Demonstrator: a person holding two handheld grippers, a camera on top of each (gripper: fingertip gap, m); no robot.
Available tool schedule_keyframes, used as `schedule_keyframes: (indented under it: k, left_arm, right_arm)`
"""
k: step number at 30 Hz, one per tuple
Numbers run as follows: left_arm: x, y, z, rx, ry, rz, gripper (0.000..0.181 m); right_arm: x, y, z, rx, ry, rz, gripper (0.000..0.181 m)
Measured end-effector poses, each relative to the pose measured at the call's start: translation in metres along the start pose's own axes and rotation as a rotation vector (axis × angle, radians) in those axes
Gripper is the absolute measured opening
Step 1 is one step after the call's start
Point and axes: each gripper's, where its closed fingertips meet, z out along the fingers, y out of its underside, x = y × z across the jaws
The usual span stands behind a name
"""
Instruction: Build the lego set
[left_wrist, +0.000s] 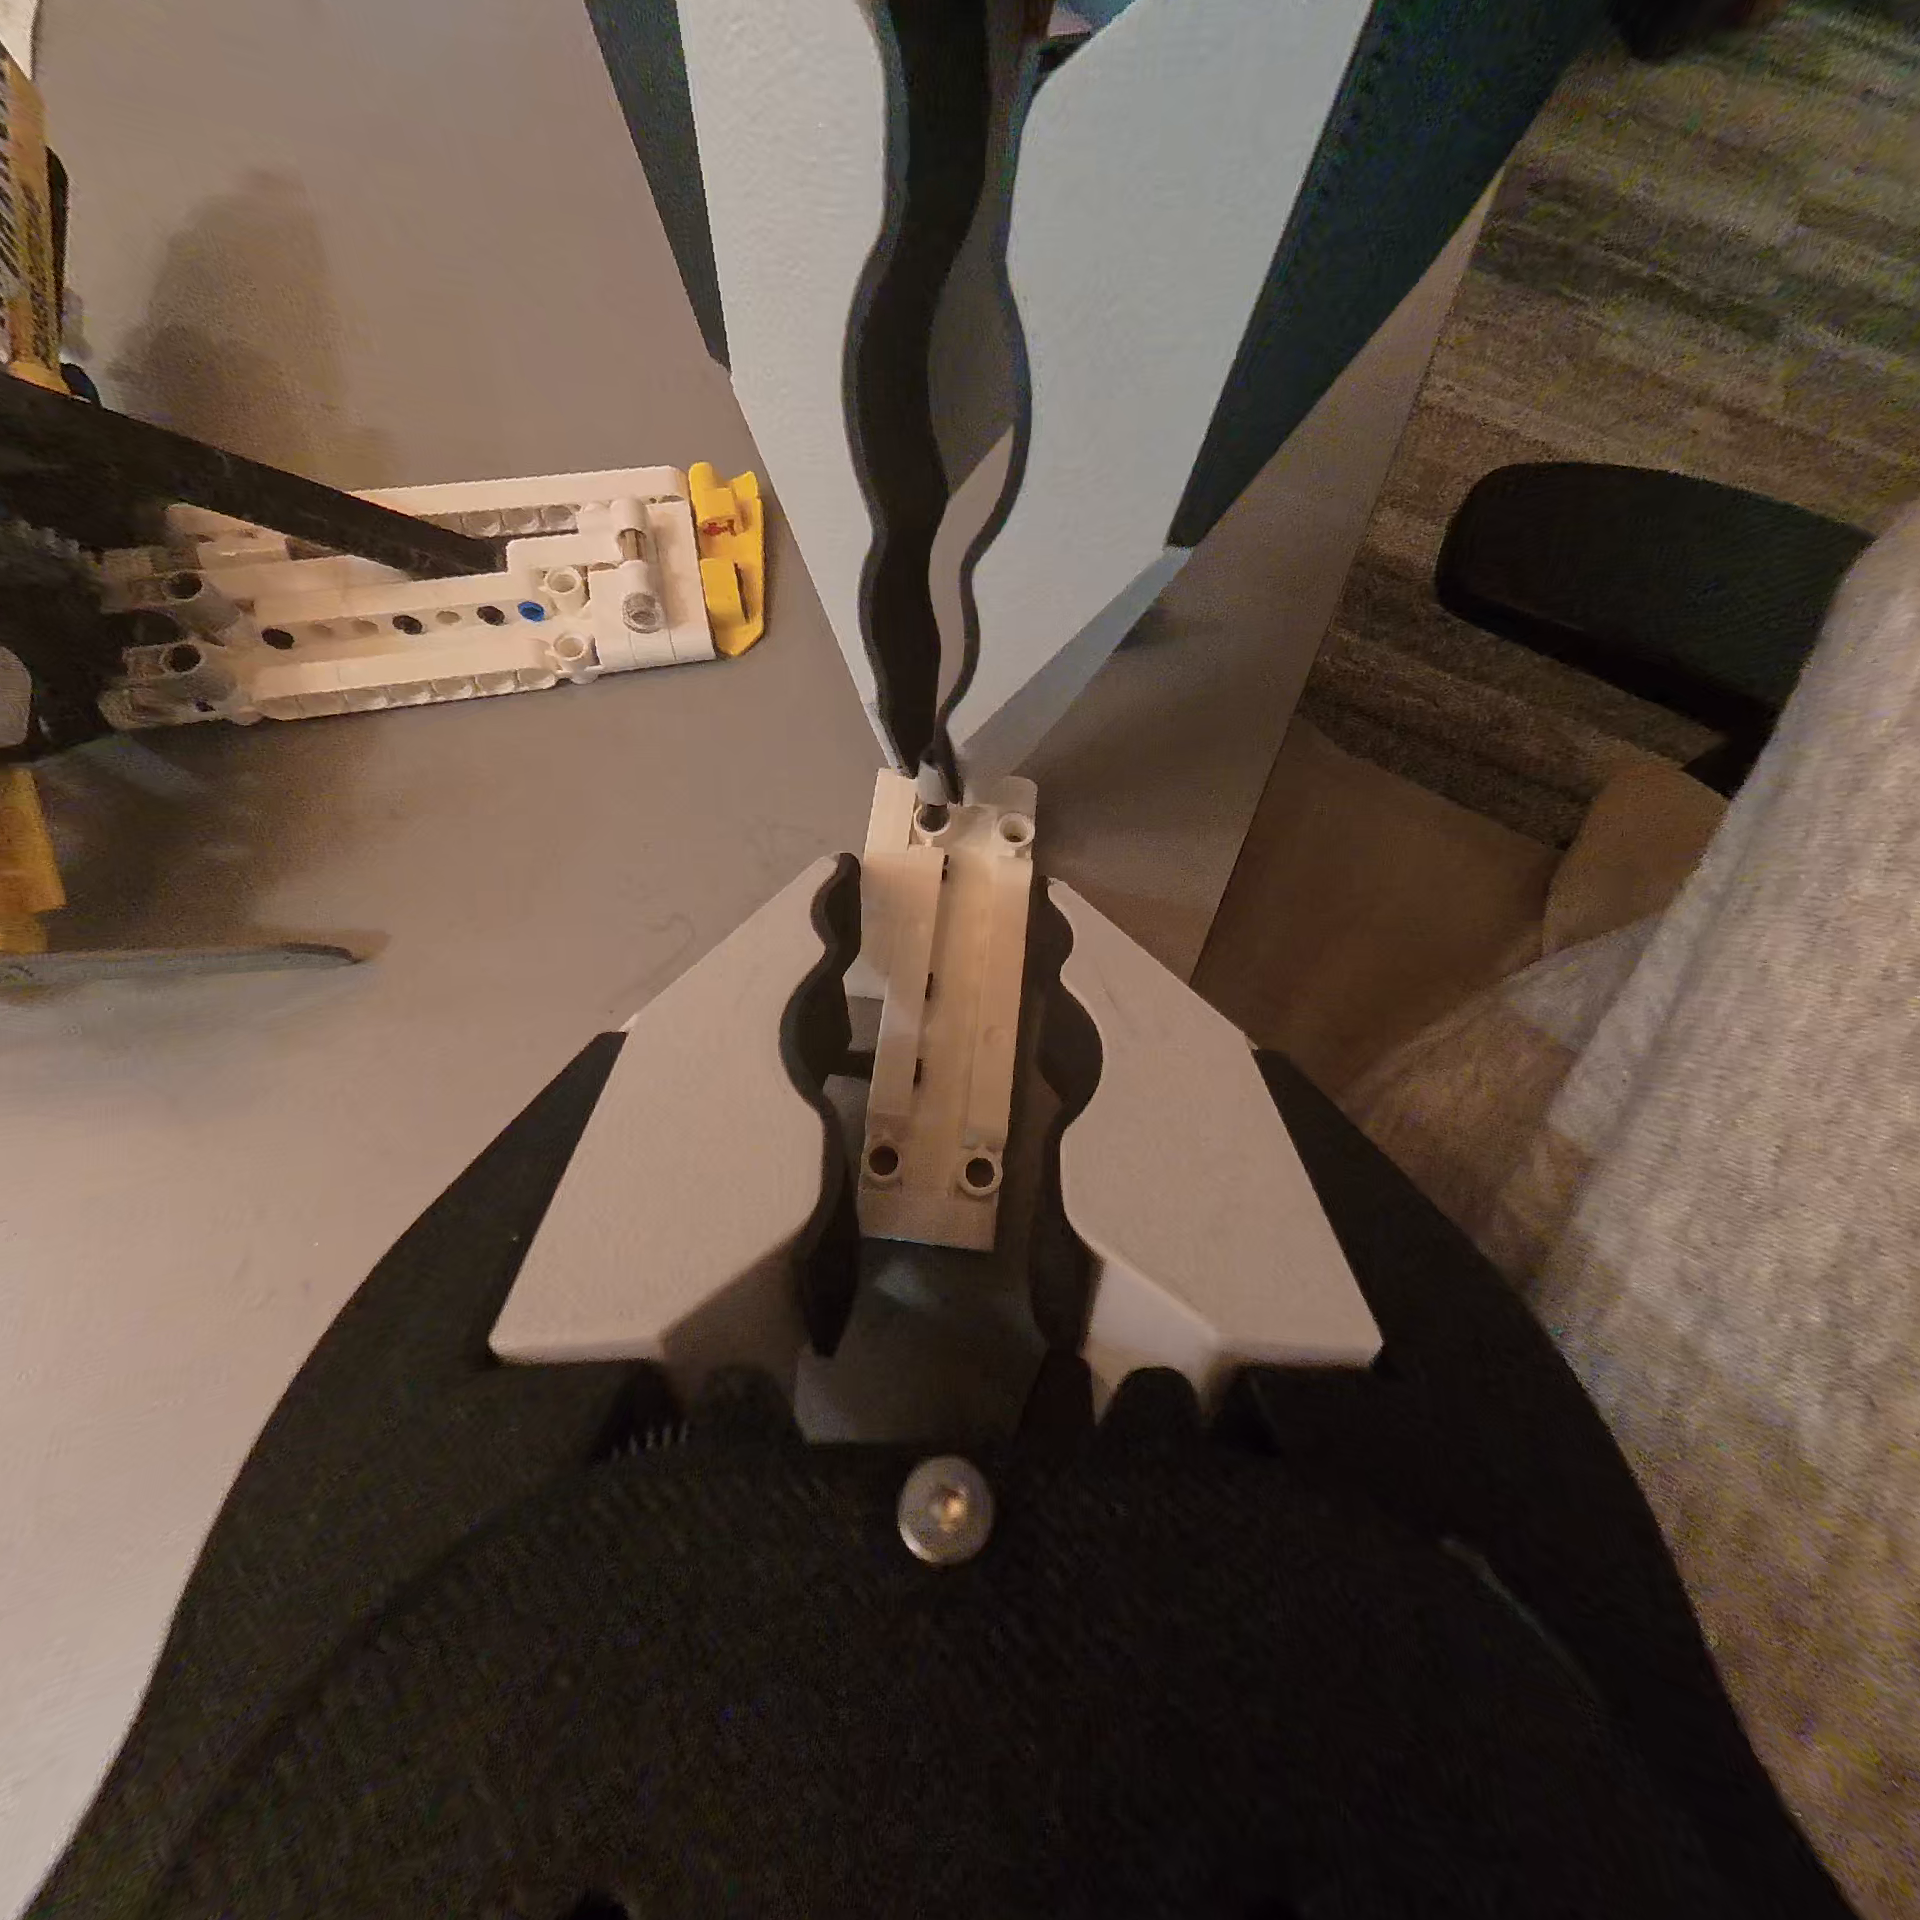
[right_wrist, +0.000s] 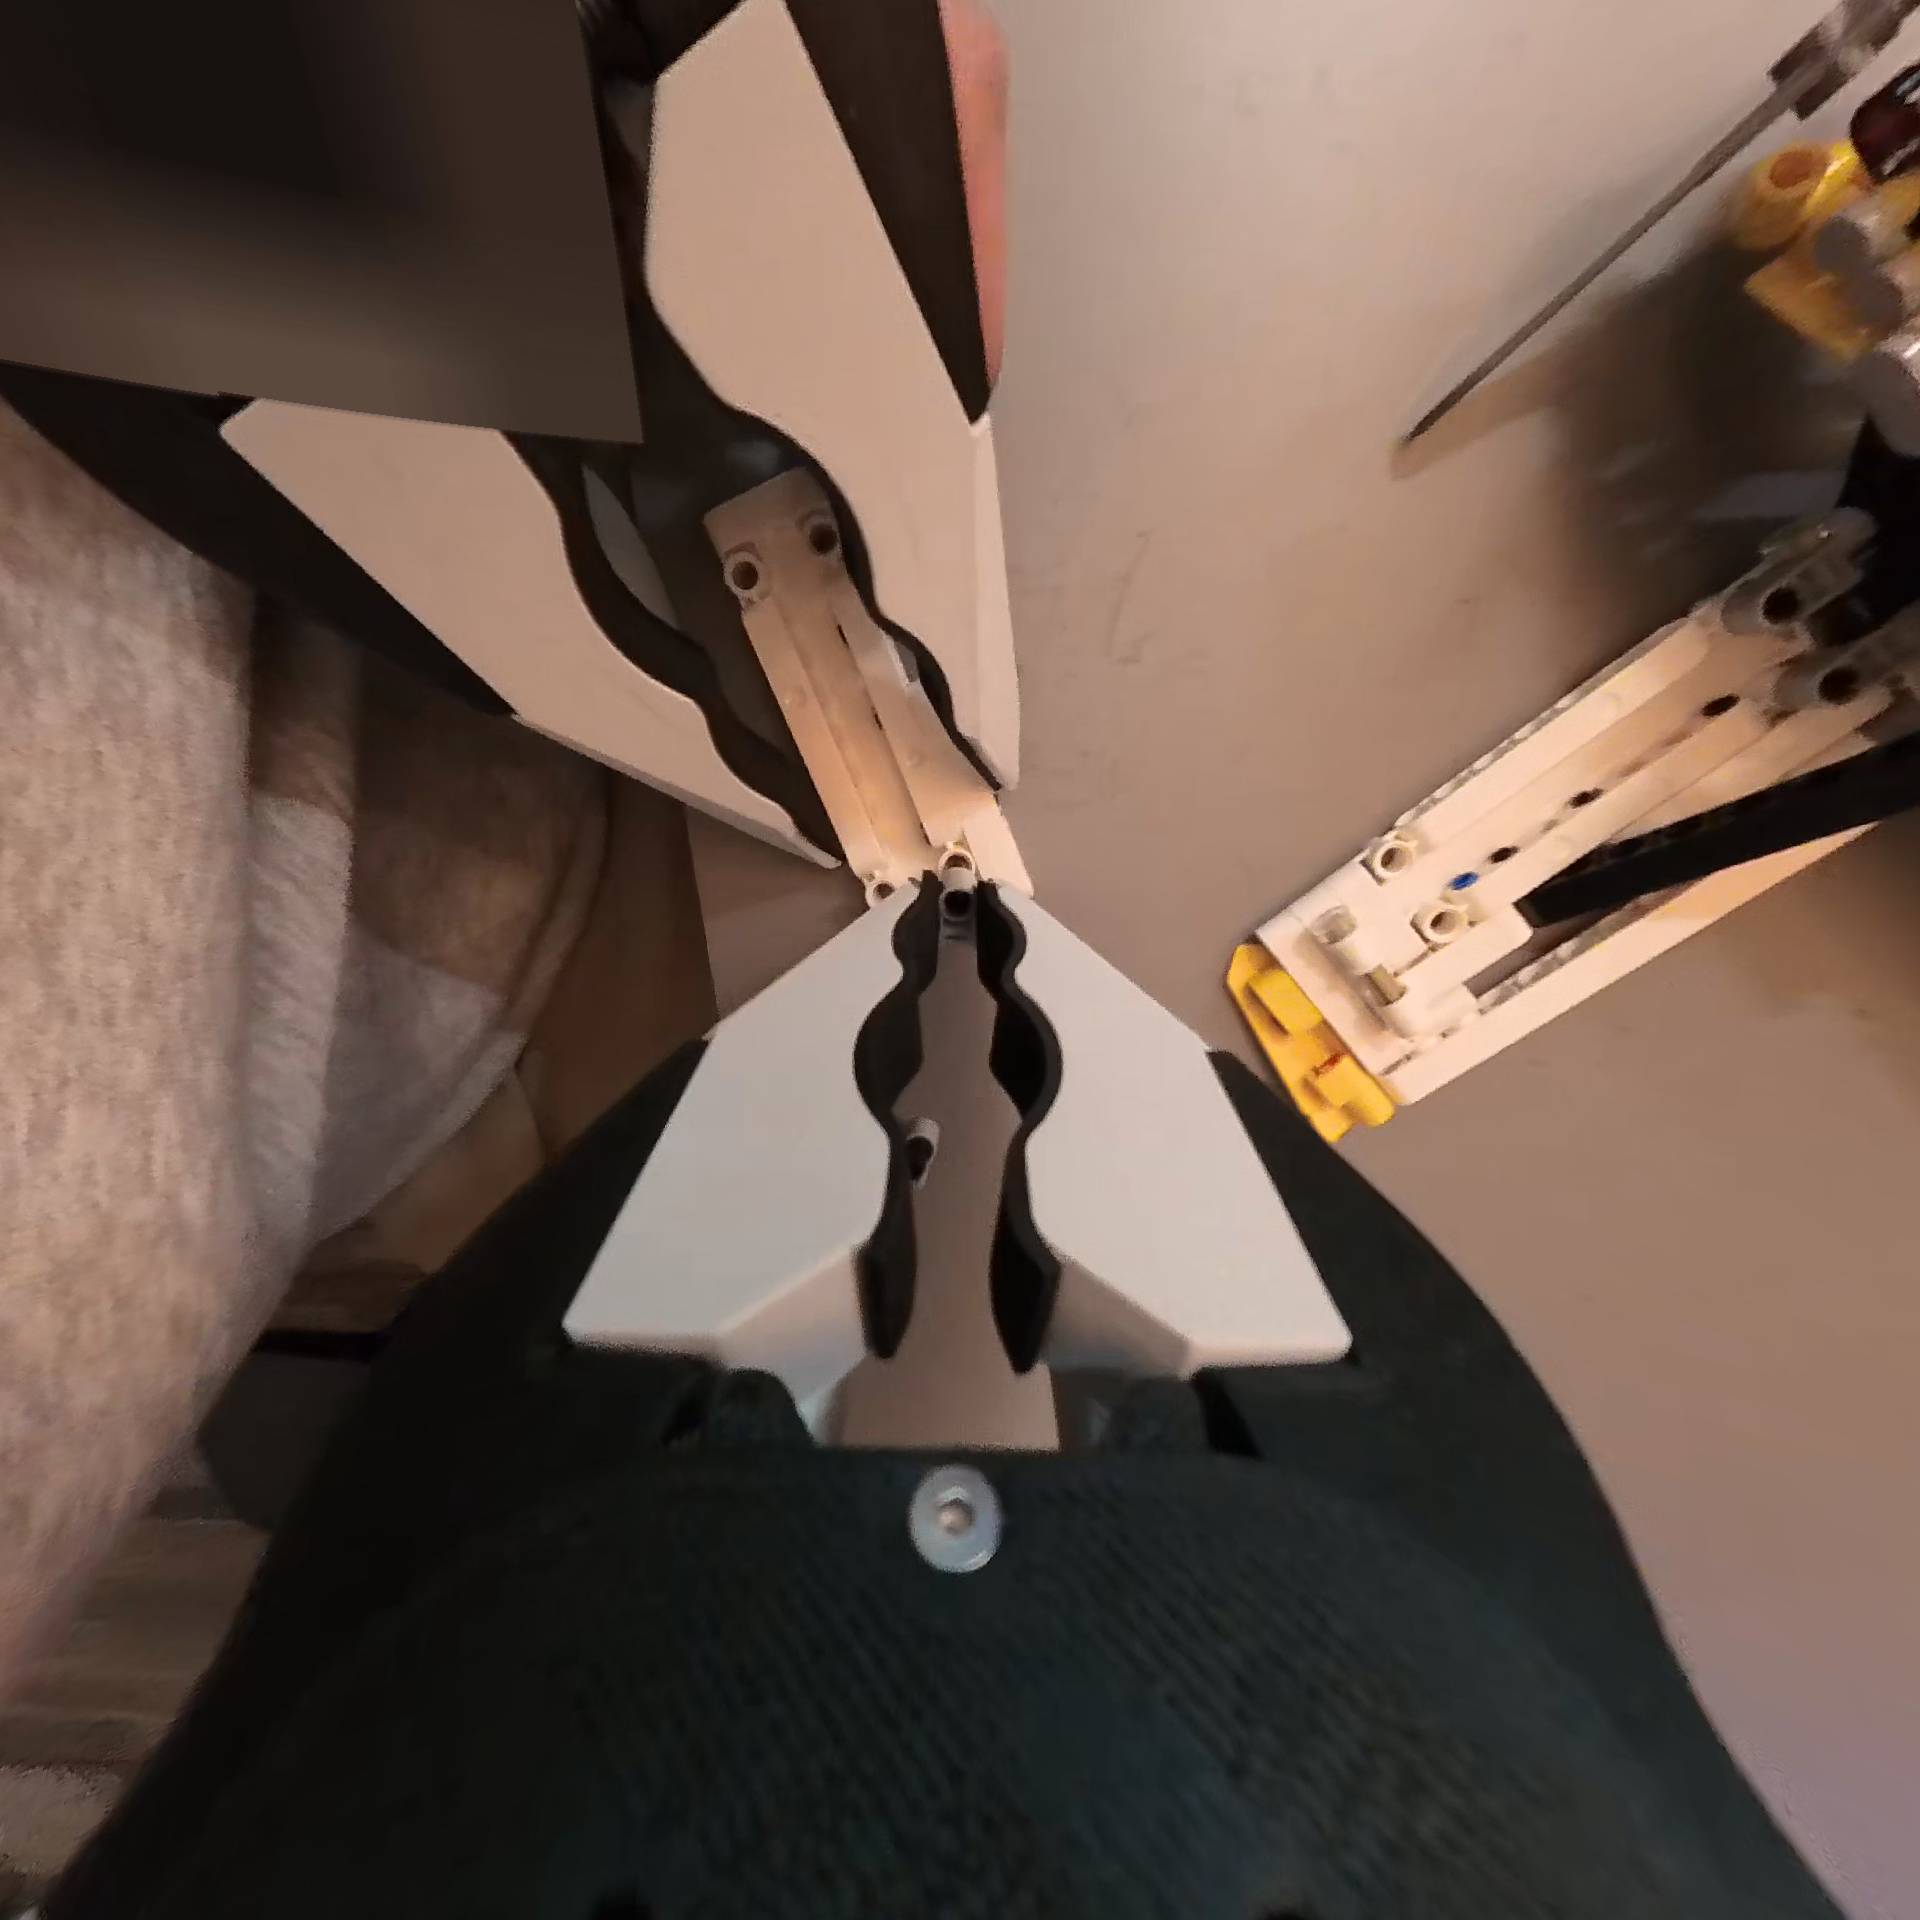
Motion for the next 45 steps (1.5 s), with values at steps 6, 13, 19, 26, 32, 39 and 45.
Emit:
schedule_keyframes:
  k: [6,13,19,26,32,39,45]
  left_arm:
    - [-0.0003,-0.0002,-0.0002,0.002,0.001,-0.005,0.030]
    - [-0.0003,-0.0002,-0.0002,0.003,0.001,-0.005,0.030]
    - [-0.0003,-0.0003,-0.0002,0.004,-0.001,-0.004,0.030]
    - [-0.0010,-0.0008,-0.0007,0.009,0.007,-0.022,0.029]
    - [-0.0010,-0.0005,-0.0010,0.010,0.010,-0.025,0.029]
    - [-0.0011,-0.0003,-0.0012,0.010,0.008,-0.022,0.030]
    - [-0.0011,-0.0004,-0.0013,0.011,0.008,-0.021,0.030]
  right_arm:
    - [0.0002,0.0001,0.0004,-0.015,-0.007,0.067,0.006]
    - [0.0001,0.0007,0.0006,-0.056,0.010,0.003,0.006]
    - [0.0001,0.0017,0.0009,-0.097,0.012,-0.122,0.006]
    - [0.0004,0.0014,0.0014,-0.135,-0.009,-0.156,0.006]
    - [0.0005,0.0008,0.0016,-0.131,-0.047,-0.023,0.006]
    - [0.0008,0.0003,0.0019,-0.133,-0.075,0.052,0.006]
    - [0.0009,-0.0026,0.0035,-0.108,-0.116,0.179,0.005]
